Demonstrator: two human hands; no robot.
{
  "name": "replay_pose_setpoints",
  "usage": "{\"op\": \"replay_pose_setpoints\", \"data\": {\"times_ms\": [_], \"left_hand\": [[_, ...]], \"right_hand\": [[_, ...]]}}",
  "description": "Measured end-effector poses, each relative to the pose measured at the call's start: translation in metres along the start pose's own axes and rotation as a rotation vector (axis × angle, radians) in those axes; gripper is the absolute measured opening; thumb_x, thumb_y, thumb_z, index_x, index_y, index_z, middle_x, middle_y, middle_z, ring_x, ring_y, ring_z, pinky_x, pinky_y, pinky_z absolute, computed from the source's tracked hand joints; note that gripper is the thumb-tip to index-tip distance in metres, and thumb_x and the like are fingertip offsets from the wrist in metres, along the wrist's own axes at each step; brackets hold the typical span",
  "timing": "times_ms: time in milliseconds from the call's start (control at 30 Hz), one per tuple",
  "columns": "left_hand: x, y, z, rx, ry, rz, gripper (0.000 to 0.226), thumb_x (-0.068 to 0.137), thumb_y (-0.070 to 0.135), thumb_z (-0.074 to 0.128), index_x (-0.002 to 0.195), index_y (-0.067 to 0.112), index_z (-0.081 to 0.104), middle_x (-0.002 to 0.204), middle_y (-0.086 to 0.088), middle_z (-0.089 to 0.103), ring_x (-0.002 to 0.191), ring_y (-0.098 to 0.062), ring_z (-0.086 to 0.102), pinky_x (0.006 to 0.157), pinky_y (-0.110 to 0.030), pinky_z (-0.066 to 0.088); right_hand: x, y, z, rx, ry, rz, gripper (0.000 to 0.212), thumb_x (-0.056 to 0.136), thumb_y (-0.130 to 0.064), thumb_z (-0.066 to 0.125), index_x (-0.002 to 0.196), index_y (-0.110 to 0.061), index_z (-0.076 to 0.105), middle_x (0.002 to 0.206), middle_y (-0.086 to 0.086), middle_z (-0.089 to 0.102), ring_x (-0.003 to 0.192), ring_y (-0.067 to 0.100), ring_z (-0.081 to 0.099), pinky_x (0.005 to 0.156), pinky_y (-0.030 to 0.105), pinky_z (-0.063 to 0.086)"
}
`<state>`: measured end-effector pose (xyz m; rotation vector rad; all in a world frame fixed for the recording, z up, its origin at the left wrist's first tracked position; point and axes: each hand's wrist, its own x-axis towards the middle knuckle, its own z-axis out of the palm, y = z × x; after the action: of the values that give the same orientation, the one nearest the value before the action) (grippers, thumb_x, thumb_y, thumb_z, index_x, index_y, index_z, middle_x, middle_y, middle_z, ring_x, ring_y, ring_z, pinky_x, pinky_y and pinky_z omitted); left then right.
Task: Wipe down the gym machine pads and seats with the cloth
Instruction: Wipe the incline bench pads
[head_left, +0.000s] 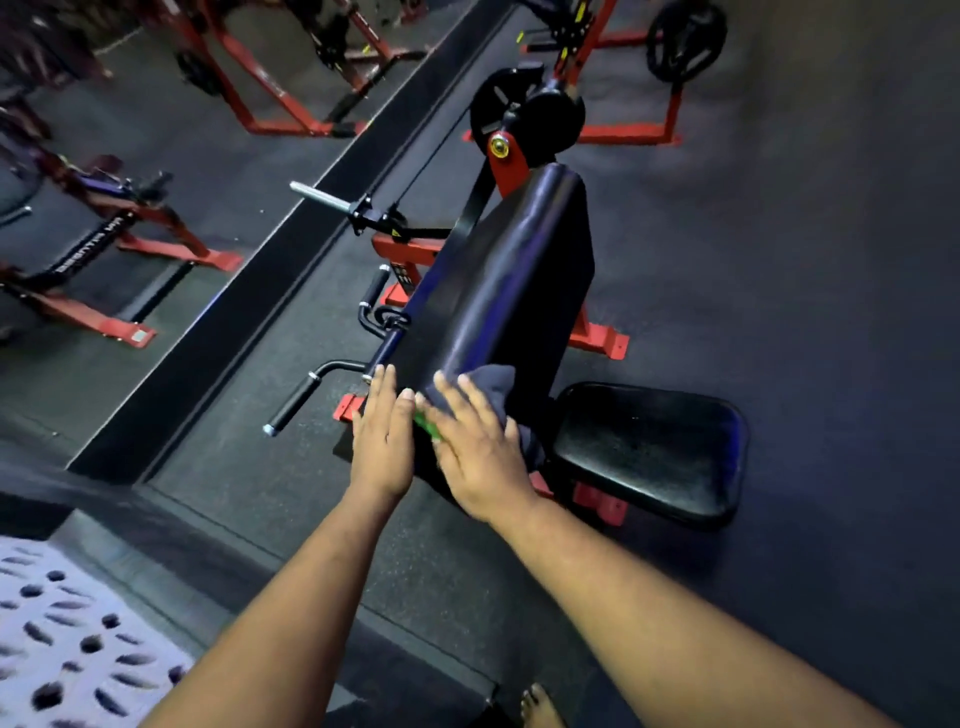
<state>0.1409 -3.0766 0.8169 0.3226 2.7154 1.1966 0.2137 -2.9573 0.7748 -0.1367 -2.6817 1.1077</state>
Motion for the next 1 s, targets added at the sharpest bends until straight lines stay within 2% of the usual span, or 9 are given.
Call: {"op": "replay_pose_setpoints", "data": {"times_ms": [133, 267, 367, 500, 633, 733, 867, 933, 1000], "left_hand": [[-0.039, 0.008, -0.003, 0.02, -0.036, -0.107, 0.08, 0.099, 0.062, 0.029, 0.162, 0.015, 0.018, 0.171, -0.001, 0.011, 0.157, -0.011, 0.004, 0.127, -0.047, -0.005], [-0.076, 0.017, 0.002, 0.047, 0.029, -0.044, 0.085, 0.099, 0.068, 0.036, 0.162, 0.013, 0.018, 0.171, 0.0, 0.012, 0.158, -0.014, 0.006, 0.127, -0.042, 0.004], [-0.096, 0.033, 0.023, -0.067, 0.045, 0.005, 0.092, 0.091, 0.071, 0.047, 0.156, 0.007, 0.035, 0.163, -0.009, 0.034, 0.153, -0.02, 0.027, 0.126, -0.037, 0.02], [-0.12, 0.067, 0.06, -0.5, -0.089, -0.008, 0.047, 0.089, 0.059, 0.068, 0.12, 0.024, 0.067, 0.115, 0.002, 0.074, 0.111, -0.009, 0.067, 0.095, -0.027, 0.051], [-0.125, 0.096, 0.1, -0.752, -0.065, -0.152, 0.021, 0.098, 0.026, 0.067, 0.115, 0.013, 0.066, 0.101, -0.013, 0.074, 0.085, -0.017, 0.066, 0.066, -0.024, 0.053], [-0.124, 0.121, 0.128, -0.868, 0.029, -0.21, 0.012, 0.101, 0.008, 0.059, 0.111, 0.011, 0.065, 0.094, -0.006, 0.069, 0.083, -0.017, 0.061, 0.068, -0.022, 0.053], [-0.124, 0.152, 0.152, -1.033, 0.072, -0.209, 0.026, 0.103, 0.004, 0.051, 0.126, 0.005, 0.062, 0.114, -0.012, 0.072, 0.1, -0.019, 0.068, 0.091, -0.031, 0.054], [-0.125, 0.17, 0.158, -1.071, 0.096, -0.212, 0.026, 0.103, 0.004, 0.049, 0.122, 0.009, 0.065, 0.112, -0.007, 0.074, 0.099, -0.015, 0.07, 0.09, -0.029, 0.055], [-0.119, 0.179, 0.161, -1.038, 0.139, -0.238, 0.024, 0.104, 0.004, 0.048, 0.115, 0.014, 0.066, 0.105, -0.002, 0.075, 0.096, -0.013, 0.069, 0.086, -0.026, 0.056]], "right_hand": [[-0.027, 0.011, -0.026, 0.033, -0.179, -0.071, 0.057, 0.101, -0.032, 0.045, 0.154, -0.049, 0.034, 0.169, -0.019, 0.014, 0.156, 0.01, 0.011, 0.11, 0.065, 0.034], [-0.046, 0.011, -0.059, 0.102, 0.003, -0.018, 0.052, 0.097, -0.042, 0.042, 0.149, -0.046, 0.045, 0.167, -0.011, 0.025, 0.152, 0.014, 0.027, 0.113, 0.053, 0.035], [-0.066, 0.008, -0.072, 0.072, 0.028, -0.036, 0.055, 0.095, -0.037, 0.048, 0.149, -0.045, 0.047, 0.169, -0.008, 0.019, 0.153, 0.016, 0.025, 0.113, 0.047, 0.032], [-0.083, 0.028, -0.095, 0.083, -0.021, -0.044, 0.071, 0.085, -0.025, 0.052, 0.153, -0.042, 0.042, 0.17, -0.006, 0.012, 0.155, 0.018, 0.021, 0.116, 0.047, 0.031], [-0.095, 0.072, -0.14, 0.133, -0.166, -0.102, 0.087, 0.083, -0.056, 0.061, 0.158, -0.047, 0.018, 0.171, -0.008, -0.006, 0.157, 0.009, 0.001, 0.125, 0.031, 0.012], [-0.09, 0.112, -0.189, 0.26, -0.22, -0.102, 0.095, 0.08, -0.062, 0.067, 0.157, -0.043, 0.015, 0.171, -0.009, -0.007, 0.155, -0.001, -0.003, 0.121, 0.014, 0.007], [-0.067, 0.151, -0.236, 0.476, -0.239, 0.193, 0.082, 0.092, -0.041, 0.073, 0.159, -0.03, 0.029, 0.163, -0.002, 0.031, 0.148, 0.009, 0.034, 0.119, 0.03, 0.034], [-0.053, 0.161, -0.25, 0.576, -0.316, 0.271, 0.048, 0.095, -0.032, 0.072, 0.139, -0.021, 0.056, 0.134, 0.002, 0.066, 0.128, 0.019, 0.06, 0.106, 0.032, 0.05], [-0.043, 0.165, -0.257, 0.566, -0.312, 0.266, 0.038, 0.087, -0.041, 0.076, 0.117, -0.018, 0.067, 0.11, 0.0, 0.077, 0.113, 0.021, 0.07, 0.1, 0.043, 0.056]]}}
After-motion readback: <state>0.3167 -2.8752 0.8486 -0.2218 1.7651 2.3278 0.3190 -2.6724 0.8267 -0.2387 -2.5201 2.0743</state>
